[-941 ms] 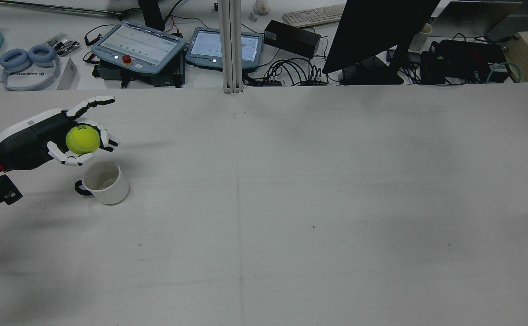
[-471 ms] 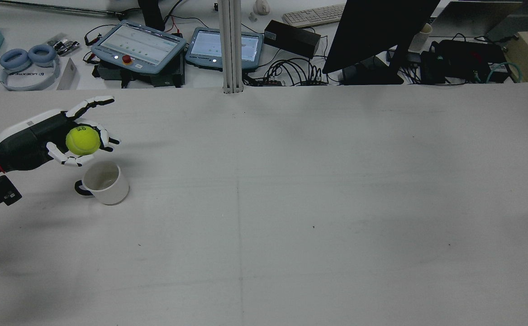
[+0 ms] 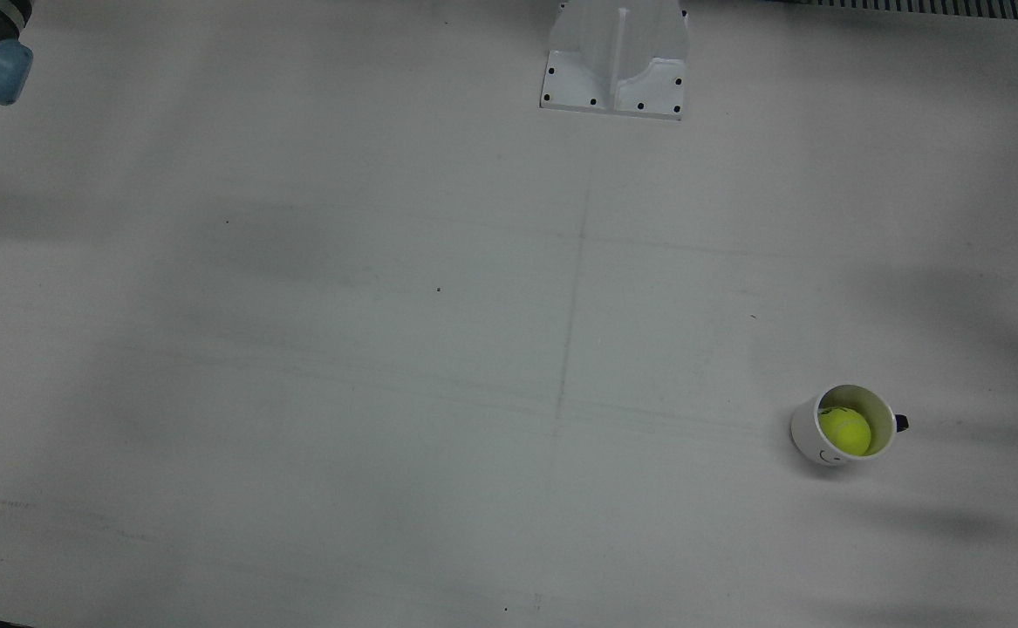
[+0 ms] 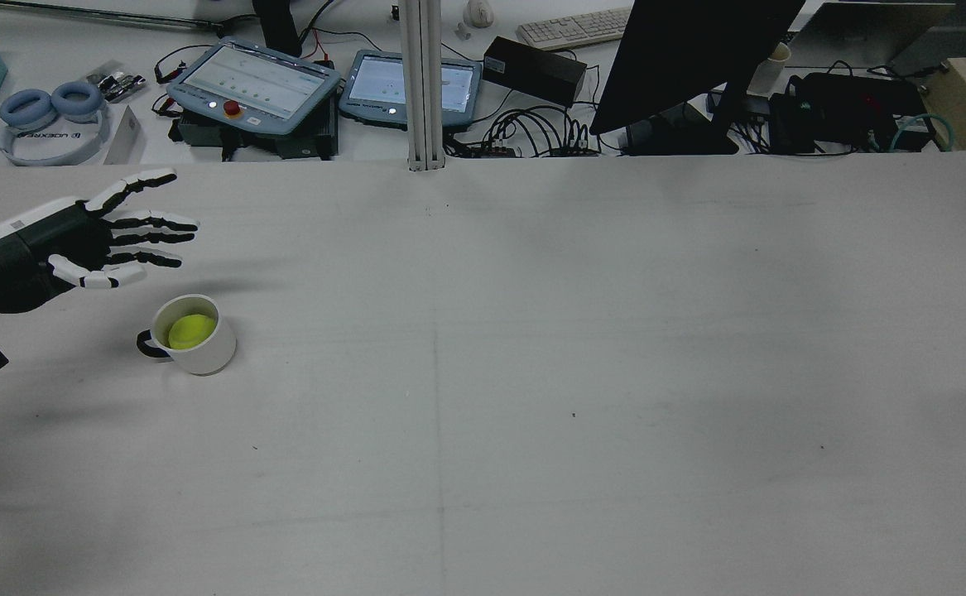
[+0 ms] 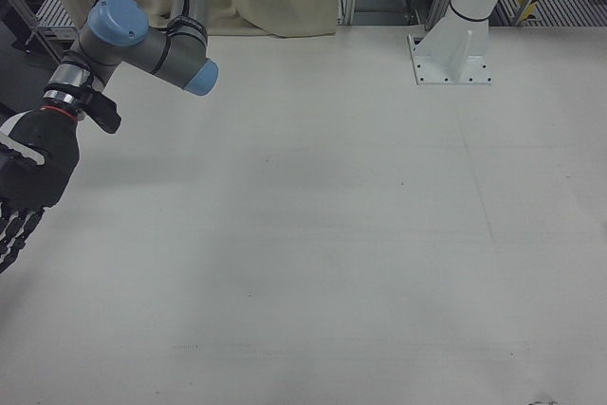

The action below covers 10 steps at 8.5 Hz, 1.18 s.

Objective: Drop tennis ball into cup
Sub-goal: 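Open the left hand fingers to release the ball into the mug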

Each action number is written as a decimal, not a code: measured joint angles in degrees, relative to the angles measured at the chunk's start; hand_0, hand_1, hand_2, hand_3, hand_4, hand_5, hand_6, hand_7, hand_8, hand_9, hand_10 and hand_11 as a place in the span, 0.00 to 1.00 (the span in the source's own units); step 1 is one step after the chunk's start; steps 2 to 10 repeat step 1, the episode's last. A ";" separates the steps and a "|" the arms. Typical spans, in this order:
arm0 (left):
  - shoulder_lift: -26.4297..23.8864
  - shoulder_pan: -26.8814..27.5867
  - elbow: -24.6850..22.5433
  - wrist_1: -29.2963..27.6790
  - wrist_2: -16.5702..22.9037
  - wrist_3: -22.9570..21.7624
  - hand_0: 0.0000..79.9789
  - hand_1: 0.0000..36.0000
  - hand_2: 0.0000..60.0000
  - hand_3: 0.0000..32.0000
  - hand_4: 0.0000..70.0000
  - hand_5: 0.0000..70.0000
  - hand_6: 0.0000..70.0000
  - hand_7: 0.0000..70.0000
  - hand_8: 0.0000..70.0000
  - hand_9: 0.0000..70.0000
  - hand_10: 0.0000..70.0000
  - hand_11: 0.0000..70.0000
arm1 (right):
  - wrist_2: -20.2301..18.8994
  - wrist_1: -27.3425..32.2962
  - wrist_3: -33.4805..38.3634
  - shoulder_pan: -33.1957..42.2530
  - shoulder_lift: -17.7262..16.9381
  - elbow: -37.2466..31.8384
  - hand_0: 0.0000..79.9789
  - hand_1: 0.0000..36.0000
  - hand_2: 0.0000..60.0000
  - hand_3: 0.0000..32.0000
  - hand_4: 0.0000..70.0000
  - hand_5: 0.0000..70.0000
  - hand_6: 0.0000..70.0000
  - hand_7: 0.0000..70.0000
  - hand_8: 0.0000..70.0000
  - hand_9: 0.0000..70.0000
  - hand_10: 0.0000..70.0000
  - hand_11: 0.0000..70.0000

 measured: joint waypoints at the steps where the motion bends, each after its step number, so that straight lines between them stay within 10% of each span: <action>1: -2.23 -4.91 1.15 2.45 0.65 -0.44 1.00 1.00 0.70 1.00 0.00 0.27 0.34 0.34 0.30 0.15 0.19 0.32 | 0.00 0.00 0.00 0.00 0.00 -0.02 0.00 0.00 0.00 0.00 0.00 0.00 0.00 0.00 0.00 0.00 0.00 0.00; 10: -2.23 -4.91 1.15 2.45 0.65 -0.44 1.00 1.00 0.70 1.00 0.00 0.27 0.34 0.34 0.30 0.15 0.19 0.32 | 0.00 0.00 0.00 0.00 0.00 -0.02 0.00 0.00 0.00 0.00 0.00 0.00 0.00 0.00 0.00 0.00 0.00 0.00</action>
